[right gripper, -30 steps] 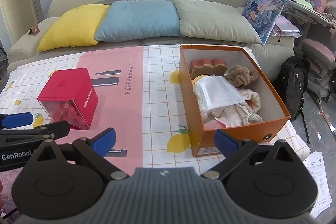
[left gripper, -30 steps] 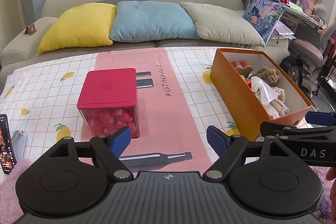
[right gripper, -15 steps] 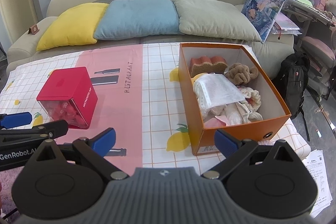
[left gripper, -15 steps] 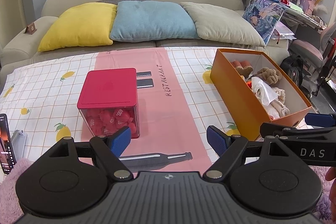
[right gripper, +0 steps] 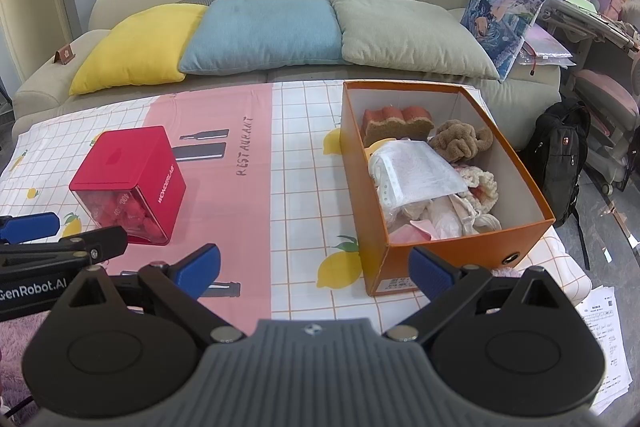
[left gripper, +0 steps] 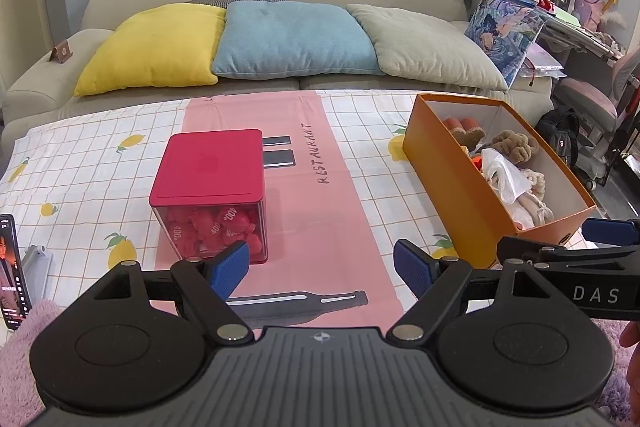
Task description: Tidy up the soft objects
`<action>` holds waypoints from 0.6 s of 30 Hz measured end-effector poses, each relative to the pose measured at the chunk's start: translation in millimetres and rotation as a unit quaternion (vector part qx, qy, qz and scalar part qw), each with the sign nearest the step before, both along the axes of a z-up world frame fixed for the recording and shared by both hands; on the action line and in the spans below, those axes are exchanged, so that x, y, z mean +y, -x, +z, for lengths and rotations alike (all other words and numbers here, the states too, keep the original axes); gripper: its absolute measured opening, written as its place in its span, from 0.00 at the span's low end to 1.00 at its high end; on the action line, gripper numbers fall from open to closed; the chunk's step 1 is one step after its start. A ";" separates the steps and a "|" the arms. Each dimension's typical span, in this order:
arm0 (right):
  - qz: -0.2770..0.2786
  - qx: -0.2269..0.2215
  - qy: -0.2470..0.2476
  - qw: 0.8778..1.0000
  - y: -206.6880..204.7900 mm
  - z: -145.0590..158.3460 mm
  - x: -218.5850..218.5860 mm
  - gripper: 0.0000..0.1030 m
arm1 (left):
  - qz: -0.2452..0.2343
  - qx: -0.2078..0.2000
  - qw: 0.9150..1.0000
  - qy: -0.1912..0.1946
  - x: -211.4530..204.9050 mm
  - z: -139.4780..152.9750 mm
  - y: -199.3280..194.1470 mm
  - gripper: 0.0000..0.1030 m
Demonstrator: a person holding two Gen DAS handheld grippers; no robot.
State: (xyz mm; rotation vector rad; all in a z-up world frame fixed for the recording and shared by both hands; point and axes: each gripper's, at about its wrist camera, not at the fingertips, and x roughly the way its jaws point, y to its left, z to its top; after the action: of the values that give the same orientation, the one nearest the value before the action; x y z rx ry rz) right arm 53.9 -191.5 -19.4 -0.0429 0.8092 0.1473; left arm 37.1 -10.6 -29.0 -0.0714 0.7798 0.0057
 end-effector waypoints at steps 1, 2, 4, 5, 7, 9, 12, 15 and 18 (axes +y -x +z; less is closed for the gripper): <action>0.001 0.000 0.000 1.000 -0.1 -0.5 -0.1 0.95 | 0.001 0.000 1.000 -0.001 0.1 0.0 0.0 0.93; 0.001 0.000 0.001 1.000 -0.2 -1.0 -0.2 0.95 | 0.001 0.001 1.000 -0.001 0.4 -0.1 -0.2 0.93; 0.001 0.001 0.000 1.000 -0.4 -1.8 -0.4 0.95 | 0.001 0.001 1.000 -0.002 -0.7 0.1 0.3 0.93; 0.000 0.002 0.000 1.000 -0.3 -2.1 -0.7 0.96 | 0.001 0.000 1.000 -0.002 -0.8 0.1 0.3 0.93; 0.001 0.003 0.000 1.000 -0.6 -2.7 -0.8 0.95 | 0.001 0.000 1.000 -0.002 -0.9 0.1 0.4 0.93; 0.002 0.004 0.000 1.000 -0.6 -2.8 -0.9 0.96 | 0.001 0.000 1.000 -0.002 -0.9 0.0 0.3 0.93; 0.002 0.005 0.000 1.000 -0.6 -2.8 -0.7 0.96 | 0.001 0.001 1.000 -0.002 -0.9 0.0 0.5 0.93; 0.003 0.007 0.000 1.000 -1.0 -3.0 -0.9 0.96 | 0.001 0.001 1.000 -0.002 -1.3 0.3 0.6 0.93; 0.003 0.006 0.001 1.000 -0.8 -3.1 -0.9 0.96 | 0.002 0.000 1.000 -0.002 -0.8 0.2 0.7 0.93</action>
State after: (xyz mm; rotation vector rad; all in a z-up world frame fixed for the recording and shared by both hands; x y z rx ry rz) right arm 54.7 -192.4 -22.6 -0.0457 0.8222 0.1531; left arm 36.4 -11.4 -28.8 -0.0701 0.7799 0.0113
